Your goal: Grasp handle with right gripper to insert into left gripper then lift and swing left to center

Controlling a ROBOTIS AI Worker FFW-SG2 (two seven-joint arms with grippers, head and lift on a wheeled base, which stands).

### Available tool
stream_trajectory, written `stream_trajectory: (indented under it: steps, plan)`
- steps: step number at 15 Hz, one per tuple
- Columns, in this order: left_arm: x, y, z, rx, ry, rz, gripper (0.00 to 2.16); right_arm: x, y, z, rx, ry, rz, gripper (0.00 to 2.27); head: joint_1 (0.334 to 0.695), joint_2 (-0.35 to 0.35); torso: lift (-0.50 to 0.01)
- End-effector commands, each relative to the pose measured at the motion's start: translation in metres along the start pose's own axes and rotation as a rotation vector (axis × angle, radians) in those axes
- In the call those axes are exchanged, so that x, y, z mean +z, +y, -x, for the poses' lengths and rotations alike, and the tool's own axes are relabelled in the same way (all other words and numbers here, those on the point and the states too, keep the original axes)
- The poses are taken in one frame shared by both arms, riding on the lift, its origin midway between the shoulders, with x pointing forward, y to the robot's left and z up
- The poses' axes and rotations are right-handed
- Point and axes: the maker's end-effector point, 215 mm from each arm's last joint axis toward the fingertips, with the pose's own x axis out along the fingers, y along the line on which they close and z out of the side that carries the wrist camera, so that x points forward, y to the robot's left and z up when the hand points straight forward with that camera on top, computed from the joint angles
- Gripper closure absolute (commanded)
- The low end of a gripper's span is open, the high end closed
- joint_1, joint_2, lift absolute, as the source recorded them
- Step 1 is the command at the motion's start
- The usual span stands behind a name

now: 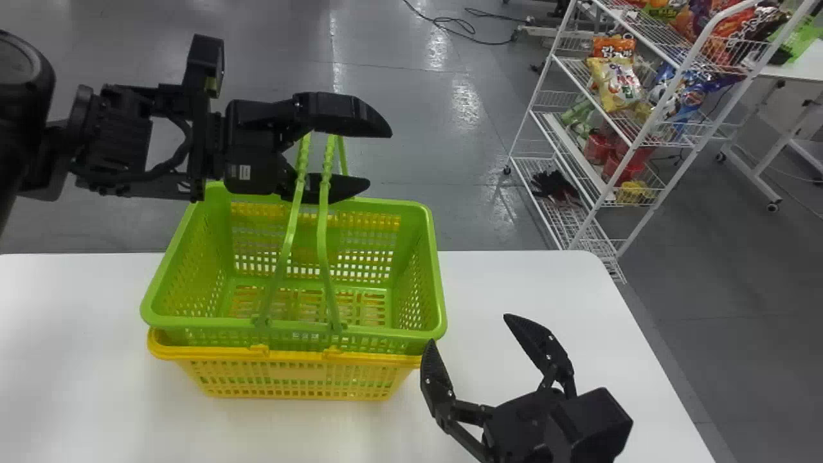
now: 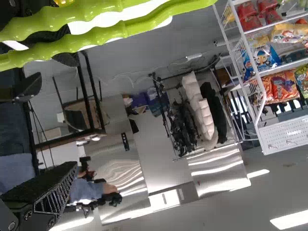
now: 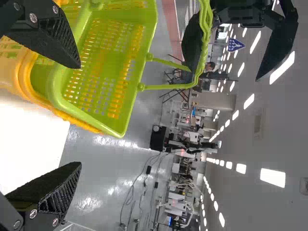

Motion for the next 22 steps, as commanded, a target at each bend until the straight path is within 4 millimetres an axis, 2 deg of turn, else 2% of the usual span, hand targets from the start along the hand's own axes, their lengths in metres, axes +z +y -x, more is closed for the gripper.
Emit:
stream_trajectory:
  steps: [1,9,15,19,22]
  plan:
    - [0.009,-0.019,0.001,-0.04,-0.001,0.009,0.08,-0.003,-0.005,0.006,-0.007,-0.007,-0.007,0.08,0.695,-0.223,-0.093]
    - [0.05,-0.073,0.015,-0.089,-0.012,0.029,0.1,-0.012,-0.005,0.015,-0.004,-0.034,-0.017,0.08,0.69,-0.229,-0.093]
    - [0.083,-0.123,0.03,-0.12,-0.031,0.025,0.1,-0.016,-0.002,0.016,0.0,-0.033,-0.028,0.08,0.653,-0.219,-0.093]
    - [0.1,-0.143,0.045,-0.107,-0.054,0.003,0.09,-0.017,-0.002,0.017,0.0,-0.039,-0.032,0.08,0.624,-0.203,-0.093]
    - [0.106,-0.158,0.048,-0.109,-0.059,-0.013,0.07,-0.019,-0.001,0.018,0.0,-0.044,-0.036,0.08,0.606,-0.191,-0.093]
